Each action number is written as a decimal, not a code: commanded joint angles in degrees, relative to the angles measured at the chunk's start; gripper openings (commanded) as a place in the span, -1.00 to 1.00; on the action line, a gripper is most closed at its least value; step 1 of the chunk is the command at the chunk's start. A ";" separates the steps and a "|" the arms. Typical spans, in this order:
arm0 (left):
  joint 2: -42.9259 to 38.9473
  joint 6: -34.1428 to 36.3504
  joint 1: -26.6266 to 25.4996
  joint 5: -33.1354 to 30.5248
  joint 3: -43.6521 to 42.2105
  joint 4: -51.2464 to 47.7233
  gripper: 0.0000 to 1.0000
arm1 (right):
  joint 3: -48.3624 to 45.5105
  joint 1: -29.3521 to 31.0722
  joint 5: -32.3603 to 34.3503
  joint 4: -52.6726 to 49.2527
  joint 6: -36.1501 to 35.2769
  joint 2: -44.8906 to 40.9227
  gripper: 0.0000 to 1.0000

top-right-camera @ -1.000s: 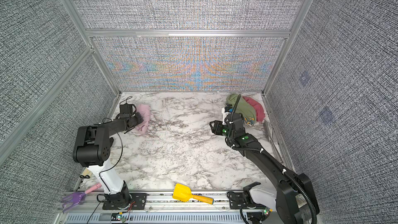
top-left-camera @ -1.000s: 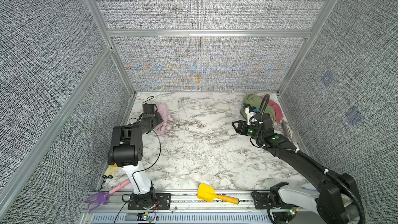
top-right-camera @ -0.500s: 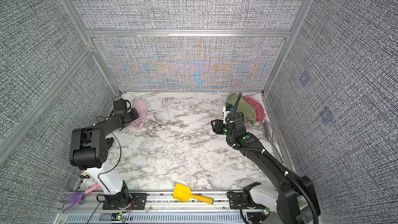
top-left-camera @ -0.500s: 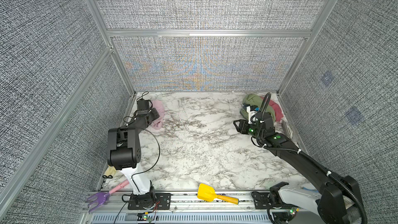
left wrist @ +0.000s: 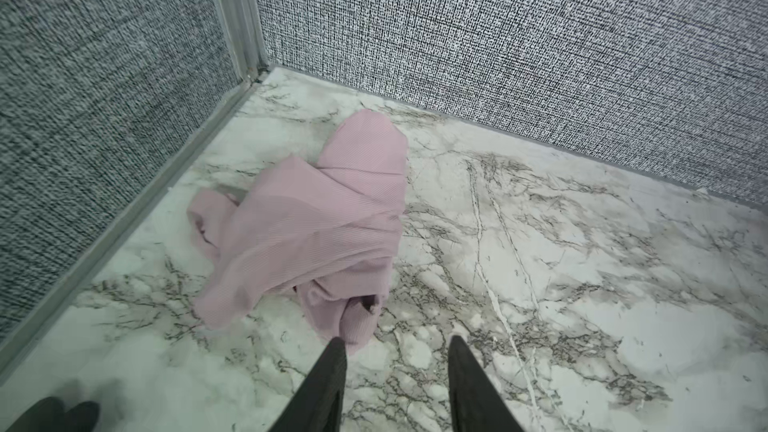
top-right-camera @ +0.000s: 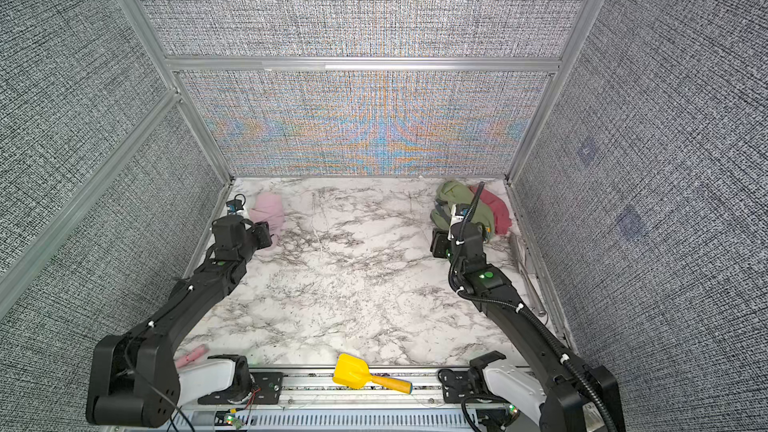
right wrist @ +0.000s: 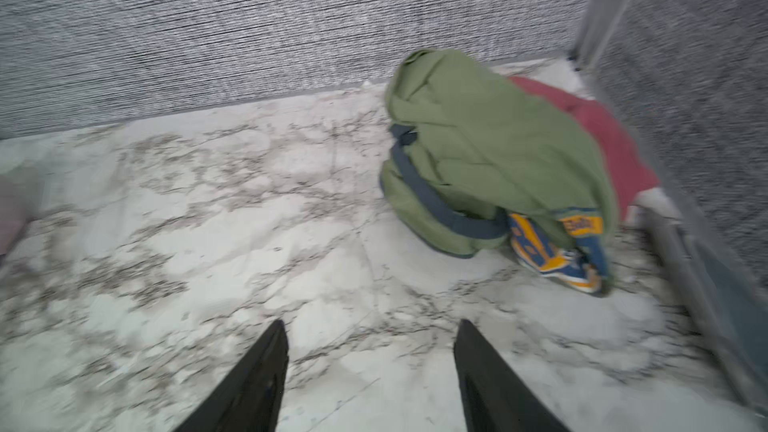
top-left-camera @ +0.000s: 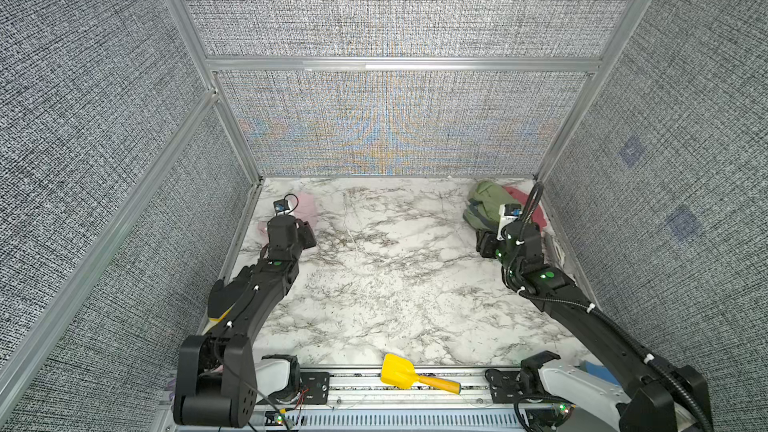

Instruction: Pick out a specific cloth from the pile

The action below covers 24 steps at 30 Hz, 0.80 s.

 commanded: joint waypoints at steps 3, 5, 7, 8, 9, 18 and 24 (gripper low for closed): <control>-4.72 5.48 -0.07 -0.61 -5.44 11.01 0.16 | -6.79 -3.61 11.48 13.53 -5.42 -1.91 0.56; -5.19 5.81 -0.03 -1.01 -7.68 14.66 0.22 | -9.75 -5.58 11.47 19.01 -6.42 -1.66 0.68; -5.43 6.02 -0.02 -1.31 -9.15 16.87 0.27 | -12.07 -7.07 11.73 23.38 -6.95 -0.92 0.77; -5.41 6.20 -0.08 -1.80 -9.63 17.44 0.29 | -13.09 -7.78 11.73 25.49 -7.32 -0.24 0.79; -5.39 5.86 -0.04 -3.04 -9.99 17.75 0.30 | -13.71 -8.33 11.91 27.02 -7.73 0.38 0.80; -5.47 7.45 -0.01 -17.84 -19.28 33.49 0.39 | -18.08 -10.45 12.39 37.76 -9.28 6.18 0.86; -2.82 11.66 0.02 -17.45 -24.64 45.09 0.40 | -22.74 -10.62 11.04 48.58 -11.71 7.98 0.89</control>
